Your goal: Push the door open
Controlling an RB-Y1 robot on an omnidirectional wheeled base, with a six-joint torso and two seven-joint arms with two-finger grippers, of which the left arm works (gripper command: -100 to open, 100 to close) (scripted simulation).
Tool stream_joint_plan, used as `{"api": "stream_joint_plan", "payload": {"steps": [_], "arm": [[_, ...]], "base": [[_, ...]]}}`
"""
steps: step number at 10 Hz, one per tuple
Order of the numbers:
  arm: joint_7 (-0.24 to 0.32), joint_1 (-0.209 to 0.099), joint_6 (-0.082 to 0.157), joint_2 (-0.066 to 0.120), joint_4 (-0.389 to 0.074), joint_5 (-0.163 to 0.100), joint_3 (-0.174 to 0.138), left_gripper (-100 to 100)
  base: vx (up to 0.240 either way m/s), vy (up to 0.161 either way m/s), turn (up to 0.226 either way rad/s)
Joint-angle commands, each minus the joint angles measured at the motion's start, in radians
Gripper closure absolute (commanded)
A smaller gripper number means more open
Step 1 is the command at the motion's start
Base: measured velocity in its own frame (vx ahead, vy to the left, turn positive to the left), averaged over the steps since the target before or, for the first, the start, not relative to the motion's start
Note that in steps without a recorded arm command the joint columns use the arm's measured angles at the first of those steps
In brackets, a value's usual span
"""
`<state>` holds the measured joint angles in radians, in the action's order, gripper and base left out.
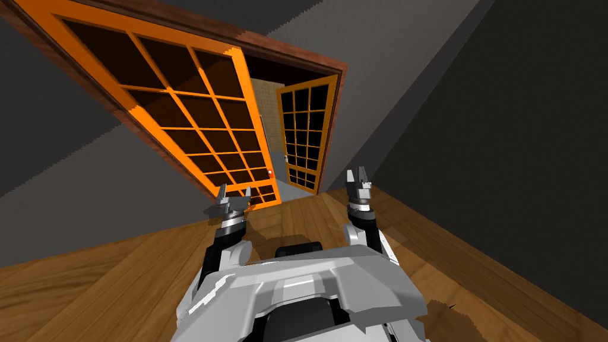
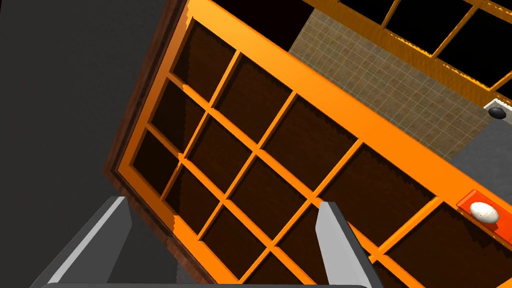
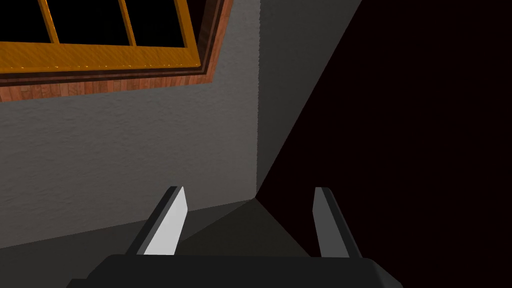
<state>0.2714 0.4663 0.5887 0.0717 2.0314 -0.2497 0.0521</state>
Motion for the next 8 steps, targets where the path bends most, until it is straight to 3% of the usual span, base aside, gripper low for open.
{"api": "stream_joint_plan", "payload": {"steps": [1,8], "arm": [[0.026,-0.006,0.022,0.004,-0.037,-0.031,0.005,-100],[0.133,-0.016,0.111,0.02,-0.178,-0.17,0.031,-100]], "base": [[0.078,0.052,-0.12],[0.088,0.05,-0.163]]}}
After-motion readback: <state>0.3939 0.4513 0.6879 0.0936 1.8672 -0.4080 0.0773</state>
